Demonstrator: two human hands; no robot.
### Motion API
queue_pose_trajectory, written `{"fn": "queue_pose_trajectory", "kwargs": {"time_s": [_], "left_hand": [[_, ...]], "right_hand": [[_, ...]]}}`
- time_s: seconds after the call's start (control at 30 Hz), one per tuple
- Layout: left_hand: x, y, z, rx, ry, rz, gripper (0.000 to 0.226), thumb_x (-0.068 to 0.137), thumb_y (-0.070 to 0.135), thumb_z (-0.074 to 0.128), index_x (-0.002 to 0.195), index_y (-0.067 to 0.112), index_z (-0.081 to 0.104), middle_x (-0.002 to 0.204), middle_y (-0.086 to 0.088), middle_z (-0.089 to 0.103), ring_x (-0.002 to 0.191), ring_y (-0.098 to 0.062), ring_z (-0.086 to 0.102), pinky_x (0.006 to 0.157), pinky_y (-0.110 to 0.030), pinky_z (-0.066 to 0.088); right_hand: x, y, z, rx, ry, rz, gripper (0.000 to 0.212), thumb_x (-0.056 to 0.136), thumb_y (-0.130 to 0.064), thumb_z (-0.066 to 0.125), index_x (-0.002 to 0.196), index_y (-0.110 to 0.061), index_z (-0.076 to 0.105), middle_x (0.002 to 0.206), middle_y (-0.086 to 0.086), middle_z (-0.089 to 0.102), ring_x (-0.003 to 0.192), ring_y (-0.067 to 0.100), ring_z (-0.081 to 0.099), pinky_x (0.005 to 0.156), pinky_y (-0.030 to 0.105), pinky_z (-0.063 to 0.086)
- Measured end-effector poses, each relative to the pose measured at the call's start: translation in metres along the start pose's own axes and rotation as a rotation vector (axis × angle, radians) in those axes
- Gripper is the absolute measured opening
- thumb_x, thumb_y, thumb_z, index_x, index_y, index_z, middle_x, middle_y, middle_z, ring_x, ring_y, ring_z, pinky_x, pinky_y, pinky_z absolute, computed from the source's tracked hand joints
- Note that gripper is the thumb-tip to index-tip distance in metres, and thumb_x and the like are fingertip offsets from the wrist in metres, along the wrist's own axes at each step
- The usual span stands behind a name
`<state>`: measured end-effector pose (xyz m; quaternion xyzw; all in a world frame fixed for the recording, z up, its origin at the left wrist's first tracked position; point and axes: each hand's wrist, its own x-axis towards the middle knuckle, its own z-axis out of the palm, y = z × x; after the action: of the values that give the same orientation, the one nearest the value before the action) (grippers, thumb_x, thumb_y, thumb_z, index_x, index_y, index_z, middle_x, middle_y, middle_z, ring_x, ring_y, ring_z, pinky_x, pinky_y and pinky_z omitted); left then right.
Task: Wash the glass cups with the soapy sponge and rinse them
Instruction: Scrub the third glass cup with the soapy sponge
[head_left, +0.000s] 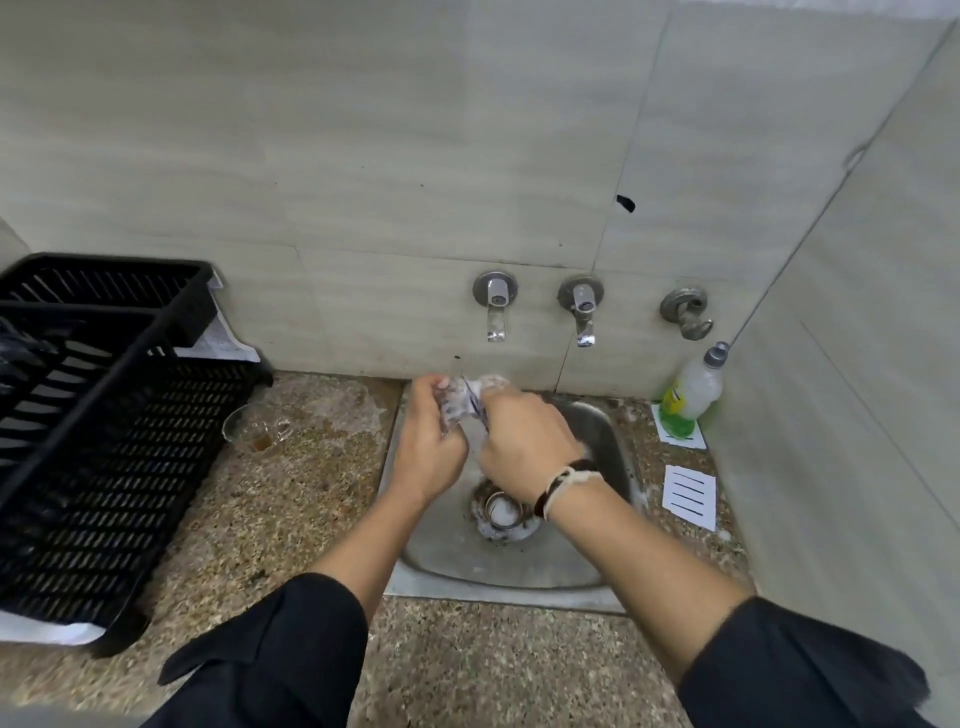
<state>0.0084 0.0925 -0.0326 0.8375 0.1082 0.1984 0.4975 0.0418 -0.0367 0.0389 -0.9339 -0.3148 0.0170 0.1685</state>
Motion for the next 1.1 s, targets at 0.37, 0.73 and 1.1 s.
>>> {"fn": "queue_pose_trajectory", "kwargs": {"time_s": [0.37, 0.73, 1.1], "left_hand": [[-0.005, -0.016, -0.029, -0.127, -0.087, 0.048, 0.043, 0.084, 0.000, 0.051, 0.126, 0.005, 0.046, 0.104, -0.001, 0.059, 0.089, -0.010, 0.056, 0.075, -0.012, 0.040], [0.002, -0.016, -0.038, -0.246, -0.095, -0.004, 0.038, 0.092, -0.002, 0.051, 0.128, 0.006, 0.048, 0.106, 0.007, 0.058, 0.092, 0.017, 0.055, 0.079, -0.006, 0.040], [0.022, -0.015, -0.046, -0.105, -0.150, 0.157, 0.052, 0.080, 0.011, 0.044, 0.132, 0.006, 0.041, 0.116, -0.007, 0.056, 0.100, -0.016, 0.053, 0.083, -0.023, 0.038]], "right_hand": [[0.015, -0.045, -0.005, 0.143, -0.099, 0.141, 0.010, 0.087, -0.019, 0.057, 0.086, -0.021, 0.048, 0.102, 0.019, 0.069, 0.099, 0.041, 0.063, 0.072, 0.033, 0.041], [0.003, -0.064, 0.000, 0.228, 0.044, 0.284, 0.024, 0.086, -0.019, 0.062, 0.108, -0.010, 0.059, 0.105, 0.015, 0.069, 0.101, 0.037, 0.063, 0.071, 0.027, 0.037], [0.004, -0.065, -0.004, 0.134, 0.064, 0.179, 0.011, 0.083, -0.011, 0.054, 0.086, -0.015, 0.044, 0.088, 0.010, 0.058, 0.091, 0.041, 0.061, 0.067, 0.033, 0.038]]}}
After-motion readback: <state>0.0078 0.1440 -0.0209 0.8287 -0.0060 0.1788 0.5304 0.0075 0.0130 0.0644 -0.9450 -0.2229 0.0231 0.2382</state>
